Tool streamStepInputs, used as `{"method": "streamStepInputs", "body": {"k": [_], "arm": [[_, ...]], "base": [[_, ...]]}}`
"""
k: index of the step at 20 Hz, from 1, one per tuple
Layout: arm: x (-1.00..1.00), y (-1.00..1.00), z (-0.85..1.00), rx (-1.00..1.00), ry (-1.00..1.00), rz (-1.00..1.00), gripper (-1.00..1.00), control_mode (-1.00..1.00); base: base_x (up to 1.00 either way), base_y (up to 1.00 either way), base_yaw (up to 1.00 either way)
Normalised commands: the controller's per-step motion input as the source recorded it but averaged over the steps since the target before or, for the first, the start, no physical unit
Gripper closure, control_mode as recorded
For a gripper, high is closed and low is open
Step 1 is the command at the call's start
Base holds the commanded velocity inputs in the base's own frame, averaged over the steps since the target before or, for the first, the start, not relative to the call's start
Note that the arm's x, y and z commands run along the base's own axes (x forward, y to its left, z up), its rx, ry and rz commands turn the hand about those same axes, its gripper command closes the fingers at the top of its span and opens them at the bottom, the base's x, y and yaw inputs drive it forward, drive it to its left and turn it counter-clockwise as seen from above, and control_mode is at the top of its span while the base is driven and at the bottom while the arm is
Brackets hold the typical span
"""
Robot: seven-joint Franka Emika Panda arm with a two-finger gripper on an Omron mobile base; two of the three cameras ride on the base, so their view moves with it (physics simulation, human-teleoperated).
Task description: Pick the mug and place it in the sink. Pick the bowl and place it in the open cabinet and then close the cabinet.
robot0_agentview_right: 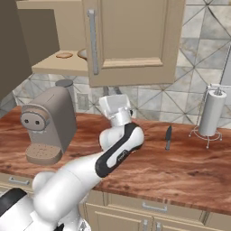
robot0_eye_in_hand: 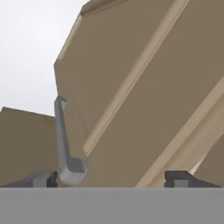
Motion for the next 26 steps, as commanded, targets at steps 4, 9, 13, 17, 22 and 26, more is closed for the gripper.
{"method": "streamStepInputs", "body": {"k": [4,9,13,17,22,26], "arm": [[0.62,0.13,1.00,-0.16,0.23,-0.25,-1.00,-1.00],[0.70,0.00,1.00,-0.07,0.39,-0.32,-1.00,-1.00],[0.78,0.00,1.00,-0.07,0.47,-0.35,-1.00,-1.00],[0.44,0.00,0.68,-0.05,0.34,-0.31,-1.00,-1.00],[-0.21,0.00,0.16,0.00,0.08,0.00,-1.00,-1.00],[-0.96,-0.10,0.54,0.00,-0.10,-0.03,-1.00,-1.00]], "base": [[0.00,0.00,0.00],[0.00,0.00,0.00],[0.00,0.00,0.00],[0.00,0.00,0.00],[0.00,0.00,0.00],[0.00,0.00,0.00]]}}
